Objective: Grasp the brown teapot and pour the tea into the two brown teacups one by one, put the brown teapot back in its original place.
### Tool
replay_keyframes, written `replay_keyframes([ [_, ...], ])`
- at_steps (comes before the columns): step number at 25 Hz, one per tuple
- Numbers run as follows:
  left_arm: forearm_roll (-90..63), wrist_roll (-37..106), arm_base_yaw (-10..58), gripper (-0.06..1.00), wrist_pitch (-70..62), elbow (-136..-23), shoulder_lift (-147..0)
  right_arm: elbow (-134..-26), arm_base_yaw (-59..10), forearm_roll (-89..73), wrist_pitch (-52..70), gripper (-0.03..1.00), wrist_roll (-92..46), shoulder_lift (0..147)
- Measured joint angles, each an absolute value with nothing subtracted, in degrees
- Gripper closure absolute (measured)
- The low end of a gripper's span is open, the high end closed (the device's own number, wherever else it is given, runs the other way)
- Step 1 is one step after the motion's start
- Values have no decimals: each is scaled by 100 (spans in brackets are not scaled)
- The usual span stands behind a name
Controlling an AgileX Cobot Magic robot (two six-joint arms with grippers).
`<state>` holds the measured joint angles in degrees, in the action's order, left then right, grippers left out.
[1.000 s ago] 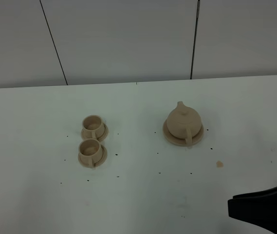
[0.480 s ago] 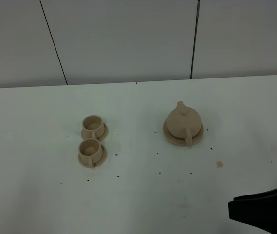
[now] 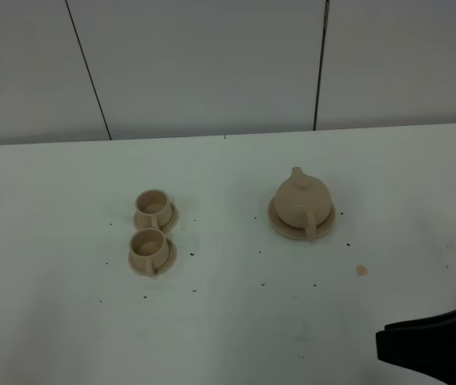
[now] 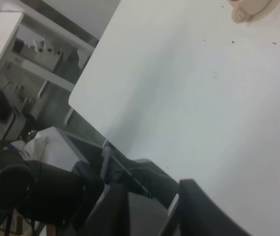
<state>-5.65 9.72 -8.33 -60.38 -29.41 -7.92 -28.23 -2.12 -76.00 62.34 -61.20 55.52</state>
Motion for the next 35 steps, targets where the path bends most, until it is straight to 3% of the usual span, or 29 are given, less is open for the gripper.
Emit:
replay_keyframes([
  [35, -569, 960, -833, 70, -6021, -2930, 38, -2823, -212, -7589, 6251, 72, -6120, 5552],
])
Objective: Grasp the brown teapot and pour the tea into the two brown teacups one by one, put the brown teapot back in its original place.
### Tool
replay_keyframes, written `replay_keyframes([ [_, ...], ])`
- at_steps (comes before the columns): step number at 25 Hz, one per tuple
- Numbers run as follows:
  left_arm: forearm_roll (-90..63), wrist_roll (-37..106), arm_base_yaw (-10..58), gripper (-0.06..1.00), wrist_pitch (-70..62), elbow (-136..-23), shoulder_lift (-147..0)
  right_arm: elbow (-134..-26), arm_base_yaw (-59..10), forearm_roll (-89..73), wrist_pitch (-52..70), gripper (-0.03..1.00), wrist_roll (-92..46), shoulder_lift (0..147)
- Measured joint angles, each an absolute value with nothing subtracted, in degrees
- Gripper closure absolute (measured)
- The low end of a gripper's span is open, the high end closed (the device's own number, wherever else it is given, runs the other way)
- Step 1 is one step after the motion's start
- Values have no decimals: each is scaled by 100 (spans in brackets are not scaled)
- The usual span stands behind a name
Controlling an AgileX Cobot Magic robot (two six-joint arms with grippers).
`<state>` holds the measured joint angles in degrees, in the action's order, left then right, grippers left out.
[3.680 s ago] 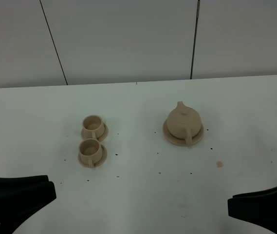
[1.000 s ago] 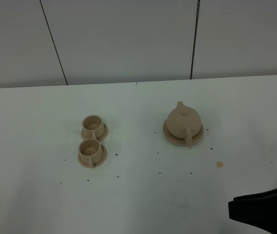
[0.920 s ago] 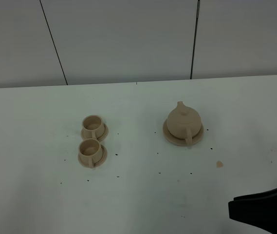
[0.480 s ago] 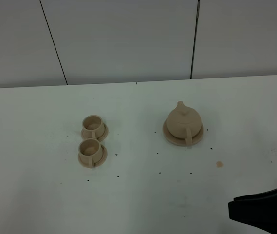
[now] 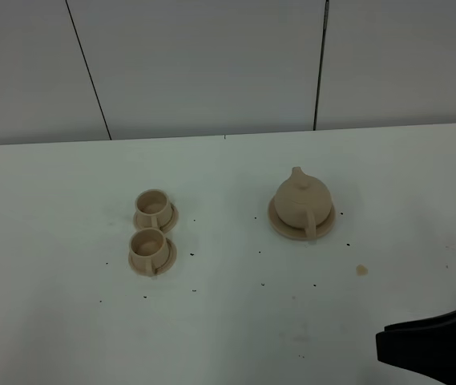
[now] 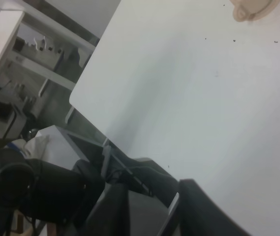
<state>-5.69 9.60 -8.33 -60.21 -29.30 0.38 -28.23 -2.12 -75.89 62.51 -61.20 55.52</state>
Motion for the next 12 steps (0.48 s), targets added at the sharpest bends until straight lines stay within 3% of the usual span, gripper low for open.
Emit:
replay_keyframes([
  [12, -569, 960, -833, 70, -6021, -2930, 38, -2823, -212, -7601, 6087, 72, -6120, 5552],
])
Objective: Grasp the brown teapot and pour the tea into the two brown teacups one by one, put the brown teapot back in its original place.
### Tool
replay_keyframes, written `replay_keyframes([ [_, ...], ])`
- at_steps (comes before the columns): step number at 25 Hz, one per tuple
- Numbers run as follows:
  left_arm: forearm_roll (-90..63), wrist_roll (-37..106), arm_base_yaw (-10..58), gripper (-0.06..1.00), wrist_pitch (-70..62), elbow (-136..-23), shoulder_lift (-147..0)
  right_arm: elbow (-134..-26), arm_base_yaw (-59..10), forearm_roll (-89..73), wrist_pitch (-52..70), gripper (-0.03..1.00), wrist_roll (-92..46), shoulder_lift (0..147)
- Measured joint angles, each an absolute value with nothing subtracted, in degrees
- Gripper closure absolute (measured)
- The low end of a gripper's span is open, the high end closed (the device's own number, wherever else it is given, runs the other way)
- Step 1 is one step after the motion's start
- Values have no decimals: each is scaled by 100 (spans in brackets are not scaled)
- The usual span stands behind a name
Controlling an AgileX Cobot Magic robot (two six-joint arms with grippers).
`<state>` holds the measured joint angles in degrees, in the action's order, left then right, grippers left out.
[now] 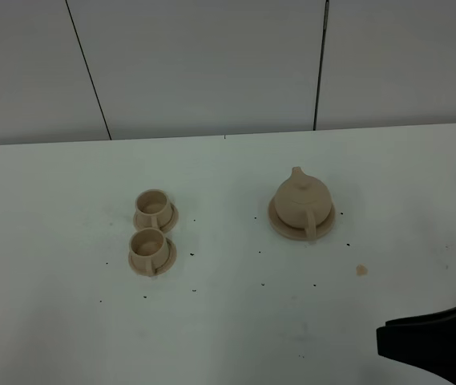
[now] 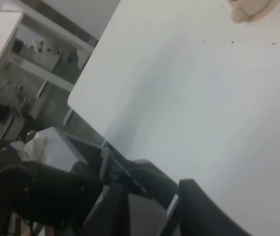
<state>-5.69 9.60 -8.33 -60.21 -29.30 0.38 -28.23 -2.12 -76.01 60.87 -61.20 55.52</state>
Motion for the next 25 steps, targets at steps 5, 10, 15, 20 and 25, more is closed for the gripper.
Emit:
replay_keyframes([
  [5, -569, 960, -833, 70, -6021, -2930, 38, -2823, -212, -7876, 5539, 72, -6120, 5552],
  [10, -569, 960, -833, 70, -6021, -2930, 38, -2823, -212, -8249, 4785, 72, -6120, 5552],
  [15, -569, 960, -833, 70, -6021, -2930, 38, -2823, -212, -8391, 4088, 72, -5963, 5552],
  [20, -569, 960, -833, 70, -6021, -2930, 38, -2823, -212, -8487, 3533, 72, -5844, 5554],
  [25, -569, 960, -833, 70, -6021, -2930, 38, -2898, -212, -8543, 3487, 72, -5857, 5801],
])
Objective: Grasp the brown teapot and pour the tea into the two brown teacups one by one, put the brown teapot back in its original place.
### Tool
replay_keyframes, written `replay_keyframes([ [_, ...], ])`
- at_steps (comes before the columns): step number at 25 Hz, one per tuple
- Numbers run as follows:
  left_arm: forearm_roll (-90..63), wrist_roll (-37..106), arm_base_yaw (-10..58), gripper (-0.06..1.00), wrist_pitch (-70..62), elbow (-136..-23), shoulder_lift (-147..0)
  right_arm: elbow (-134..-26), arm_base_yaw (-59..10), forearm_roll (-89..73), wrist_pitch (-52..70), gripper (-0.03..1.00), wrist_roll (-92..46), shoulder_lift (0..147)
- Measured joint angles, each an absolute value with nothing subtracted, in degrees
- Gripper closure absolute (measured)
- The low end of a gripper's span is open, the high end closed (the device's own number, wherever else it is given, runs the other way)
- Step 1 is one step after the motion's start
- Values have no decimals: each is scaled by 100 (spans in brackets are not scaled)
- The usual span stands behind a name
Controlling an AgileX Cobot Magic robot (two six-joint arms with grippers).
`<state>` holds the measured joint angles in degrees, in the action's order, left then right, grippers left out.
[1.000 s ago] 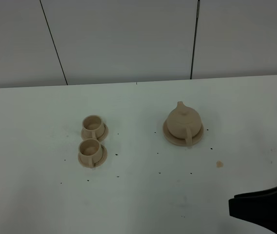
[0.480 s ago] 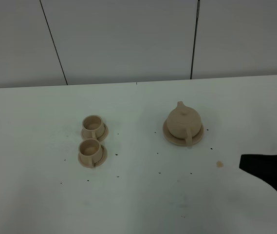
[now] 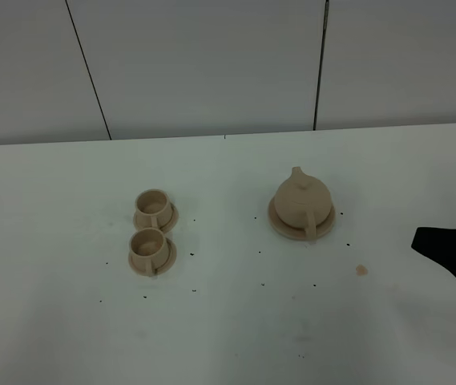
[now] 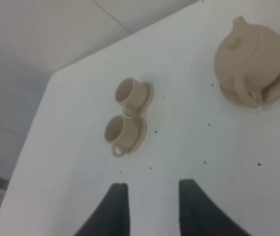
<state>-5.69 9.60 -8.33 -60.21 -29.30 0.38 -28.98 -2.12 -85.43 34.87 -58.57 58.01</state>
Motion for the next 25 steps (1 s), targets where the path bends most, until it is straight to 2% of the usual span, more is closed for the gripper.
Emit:
replay_keyframes([
  [14, -569, 960, -833, 70, -6021, -2930, 38, -4182, -212, -8318, 4735, 72, -6156, 7452],
  [25, -569, 954, -833, 70, -6021, -2930, 38, -5208, -212, -8302, 4840, 72, -5817, 8363],
])
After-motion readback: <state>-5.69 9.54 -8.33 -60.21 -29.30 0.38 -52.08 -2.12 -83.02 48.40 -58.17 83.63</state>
